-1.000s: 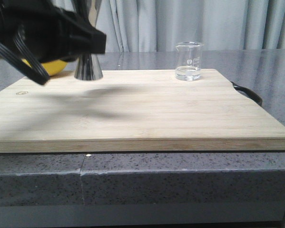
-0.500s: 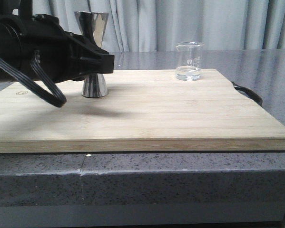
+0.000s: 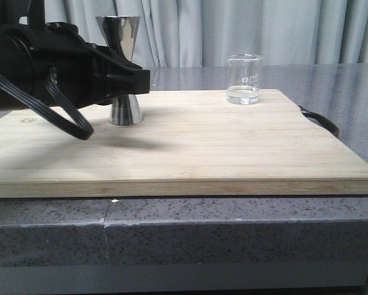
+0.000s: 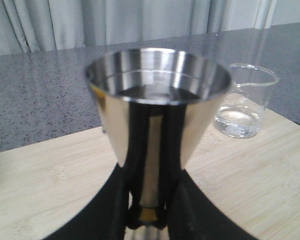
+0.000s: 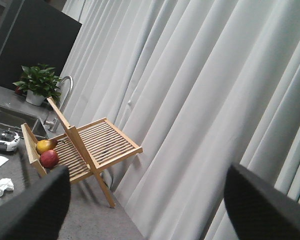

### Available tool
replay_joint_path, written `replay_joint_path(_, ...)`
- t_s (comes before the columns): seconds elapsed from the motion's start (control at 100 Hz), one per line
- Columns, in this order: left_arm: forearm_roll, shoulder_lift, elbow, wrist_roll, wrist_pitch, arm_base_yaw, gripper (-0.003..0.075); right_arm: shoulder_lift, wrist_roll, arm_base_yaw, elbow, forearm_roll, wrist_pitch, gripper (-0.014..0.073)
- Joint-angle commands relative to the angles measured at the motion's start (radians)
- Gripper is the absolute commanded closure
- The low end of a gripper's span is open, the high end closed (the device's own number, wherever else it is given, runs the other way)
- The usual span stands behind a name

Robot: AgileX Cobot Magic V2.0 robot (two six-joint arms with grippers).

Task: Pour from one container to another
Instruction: 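Lower the jigger onto the board with the left gripper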

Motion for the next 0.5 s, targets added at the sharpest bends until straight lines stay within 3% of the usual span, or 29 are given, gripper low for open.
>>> replay_joint_path(0.0, -0.002, -0.019, -0.023, -0.017, -0.05, 0.002, 0.0739, -0.017, 0.004, 0.002, -0.031, 0.054, 0.018, 0.0032)
replay_joint_path(0.49, -0.002, 0.017, -0.023, -0.016, -0.048, 0.002, 0.0739, -0.017, 0.004, 0.002, -0.029, 0.053, 0.019, 0.0032)
